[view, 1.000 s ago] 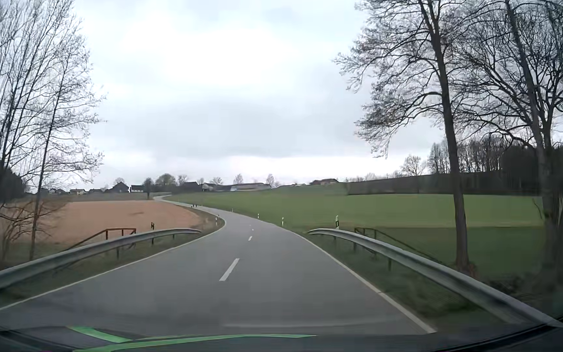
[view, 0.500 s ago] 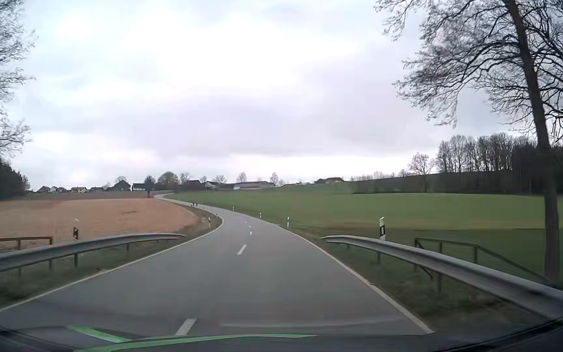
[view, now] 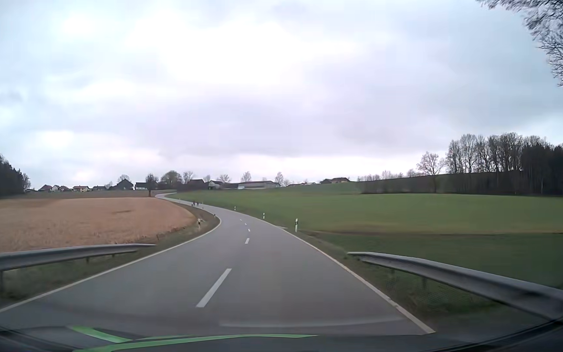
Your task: Follow the waypoints while adhering to traffic rules and regulations
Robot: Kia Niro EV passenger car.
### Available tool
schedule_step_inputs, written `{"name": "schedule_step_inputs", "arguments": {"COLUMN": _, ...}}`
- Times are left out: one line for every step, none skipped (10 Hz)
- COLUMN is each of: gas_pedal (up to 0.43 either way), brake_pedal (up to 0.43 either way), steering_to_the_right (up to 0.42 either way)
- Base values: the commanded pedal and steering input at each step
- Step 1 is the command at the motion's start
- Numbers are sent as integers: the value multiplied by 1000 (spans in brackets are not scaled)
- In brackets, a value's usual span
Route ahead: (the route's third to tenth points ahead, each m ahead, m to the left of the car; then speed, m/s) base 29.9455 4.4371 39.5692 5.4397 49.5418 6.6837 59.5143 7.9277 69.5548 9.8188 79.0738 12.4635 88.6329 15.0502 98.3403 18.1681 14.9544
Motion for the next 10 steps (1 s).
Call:
{"name": "schedule_step_inputs", "arguments": {"gas_pedal": 319, "brake_pedal": 0, "steering_to_the_right": -10}}
{"name": "schedule_step_inputs", "arguments": {"gas_pedal": 319, "brake_pedal": 0, "steering_to_the_right": -11}}
{"name": "schedule_step_inputs", "arguments": {"gas_pedal": 319, "brake_pedal": 0, "steering_to_the_right": -12}}
{"name": "schedule_step_inputs", "arguments": {"gas_pedal": 311, "brake_pedal": 0, "steering_to_the_right": -13}}
{"name": "schedule_step_inputs", "arguments": {"gas_pedal": 311, "brake_pedal": 0, "steering_to_the_right": -13}}
{"name": "schedule_step_inputs", "arguments": {"gas_pedal": 311, "brake_pedal": 0, "steering_to_the_right": -14}}
{"name": "schedule_step_inputs", "arguments": {"gas_pedal": 311, "brake_pedal": 0, "steering_to_the_right": -15}}
{"name": "schedule_step_inputs", "arguments": {"gas_pedal": 311, "brake_pedal": 0, "steering_to_the_right": -15}}
{"name": "schedule_step_inputs", "arguments": {"gas_pedal": 311, "brake_pedal": 0, "steering_to_the_right": -16}}
{"name": "schedule_step_inputs", "arguments": {"gas_pedal": 311, "brake_pedal": 0, "steering_to_the_right": -16}}
